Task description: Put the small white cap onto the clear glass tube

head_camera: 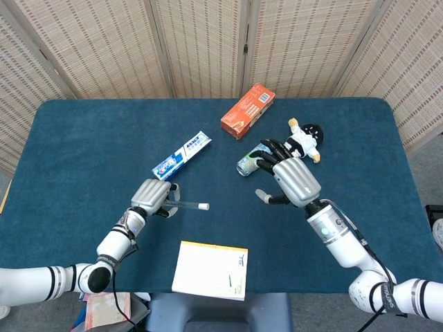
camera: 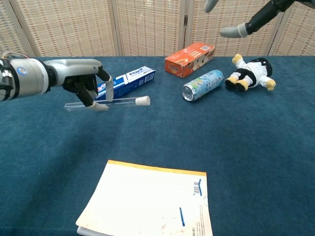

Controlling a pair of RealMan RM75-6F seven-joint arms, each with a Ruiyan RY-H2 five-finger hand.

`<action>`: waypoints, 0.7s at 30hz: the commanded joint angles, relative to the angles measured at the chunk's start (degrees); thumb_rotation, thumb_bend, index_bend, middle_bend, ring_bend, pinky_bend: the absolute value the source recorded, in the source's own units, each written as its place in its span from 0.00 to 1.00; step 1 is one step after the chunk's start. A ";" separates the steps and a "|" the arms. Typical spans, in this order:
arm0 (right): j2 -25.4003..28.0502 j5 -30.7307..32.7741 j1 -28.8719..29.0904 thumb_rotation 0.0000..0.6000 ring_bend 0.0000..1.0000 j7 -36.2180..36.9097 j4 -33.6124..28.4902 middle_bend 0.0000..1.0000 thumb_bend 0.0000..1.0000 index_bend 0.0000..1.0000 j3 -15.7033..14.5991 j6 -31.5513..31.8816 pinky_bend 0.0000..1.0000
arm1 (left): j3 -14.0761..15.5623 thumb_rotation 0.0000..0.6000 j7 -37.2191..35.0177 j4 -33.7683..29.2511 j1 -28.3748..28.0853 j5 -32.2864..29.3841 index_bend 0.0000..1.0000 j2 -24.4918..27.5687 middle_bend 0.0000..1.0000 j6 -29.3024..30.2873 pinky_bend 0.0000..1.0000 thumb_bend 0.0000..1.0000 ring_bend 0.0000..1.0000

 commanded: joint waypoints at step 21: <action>2.02 -1.81 -4.72 1.00 0.03 5.53 3.98 0.22 0.26 0.34 -1.50 1.47 0.00 | -0.62 1.00 13.65 12.76 -7.12 -12.34 0.50 -13.65 1.00 -0.74 0.96 0.38 0.97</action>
